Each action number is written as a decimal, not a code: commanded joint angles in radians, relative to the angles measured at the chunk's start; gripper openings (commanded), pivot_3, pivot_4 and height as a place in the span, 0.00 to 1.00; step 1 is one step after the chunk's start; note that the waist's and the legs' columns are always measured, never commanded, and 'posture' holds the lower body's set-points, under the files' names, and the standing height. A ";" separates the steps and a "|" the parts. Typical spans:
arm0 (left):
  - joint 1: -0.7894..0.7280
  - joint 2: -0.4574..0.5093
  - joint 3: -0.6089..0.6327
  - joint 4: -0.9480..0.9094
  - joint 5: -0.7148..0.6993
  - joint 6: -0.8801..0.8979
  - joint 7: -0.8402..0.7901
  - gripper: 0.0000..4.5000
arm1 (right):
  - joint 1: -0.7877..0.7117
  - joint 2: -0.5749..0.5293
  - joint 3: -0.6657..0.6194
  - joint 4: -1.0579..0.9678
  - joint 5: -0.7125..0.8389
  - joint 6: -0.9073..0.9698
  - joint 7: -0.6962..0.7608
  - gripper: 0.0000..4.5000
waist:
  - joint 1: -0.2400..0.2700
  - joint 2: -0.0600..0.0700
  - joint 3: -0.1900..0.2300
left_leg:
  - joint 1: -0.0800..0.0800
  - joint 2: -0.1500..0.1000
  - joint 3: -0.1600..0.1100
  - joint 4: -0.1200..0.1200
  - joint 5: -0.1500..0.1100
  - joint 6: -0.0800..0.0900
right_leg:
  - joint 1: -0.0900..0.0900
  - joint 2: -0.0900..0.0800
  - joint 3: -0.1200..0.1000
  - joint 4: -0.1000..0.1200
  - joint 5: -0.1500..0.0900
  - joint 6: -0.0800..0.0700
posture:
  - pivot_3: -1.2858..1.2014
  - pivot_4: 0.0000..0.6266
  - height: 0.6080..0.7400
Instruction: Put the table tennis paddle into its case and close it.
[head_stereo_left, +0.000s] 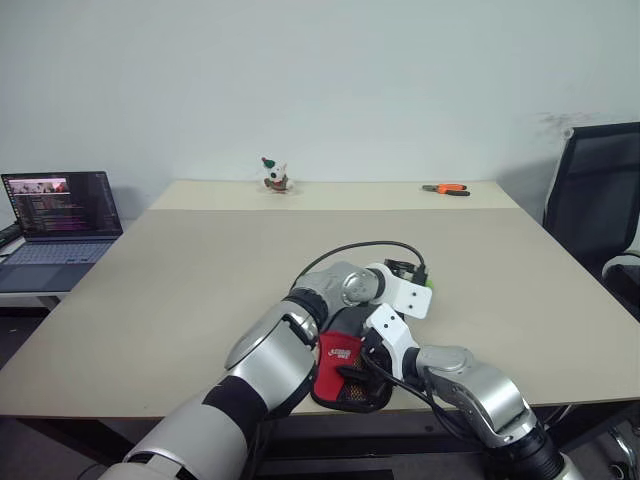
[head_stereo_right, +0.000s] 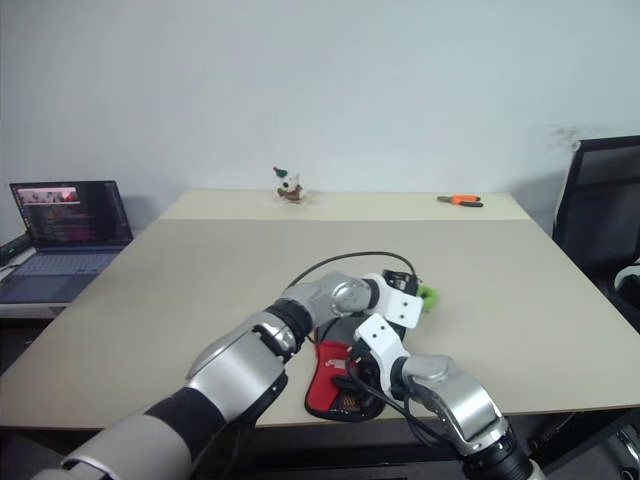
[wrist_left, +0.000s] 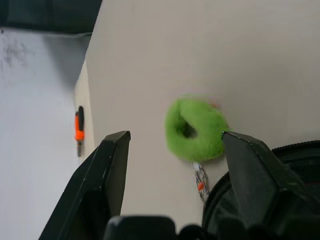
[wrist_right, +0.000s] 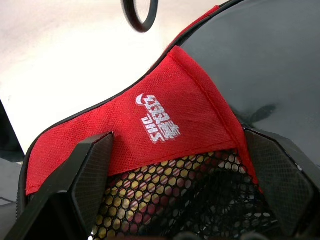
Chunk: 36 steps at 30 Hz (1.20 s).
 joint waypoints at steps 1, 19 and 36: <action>0.010 0.044 0.117 -0.057 -0.146 -0.038 -0.148 0.72 | 0.012 0.005 0.033 0.104 0.003 0.037 0.021 1.00 | -0.002 0.000 0.000 | 0.000 0.000 0.000 0.000 0.000 0.000 | 0.000 0.000 0.000 0.000 0.000 0.000 | 0.52 0.24 1.00; 0.537 0.386 0.584 -0.818 -0.867 0.603 -0.722 0.72 | -0.088 -0.137 -0.386 -0.088 0.316 0.122 0.154 1.00 | 0.012 0.004 0.005 | -0.024 -0.003 -0.006 0.000 -0.003 0.006 | -0.019 -0.004 0.000 -0.002 0.001 -0.003 | 0.52 0.24 1.00; 0.854 0.459 0.567 -1.354 -1.006 0.957 -0.627 0.72 | -0.153 -0.188 -0.315 0.328 0.163 -0.085 0.164 1.00 | 0.028 0.009 0.008 | -0.023 -0.002 -0.006 0.002 -0.004 0.006 | -0.018 -0.004 0.001 0.000 0.001 -0.004 | 0.52 0.24 1.00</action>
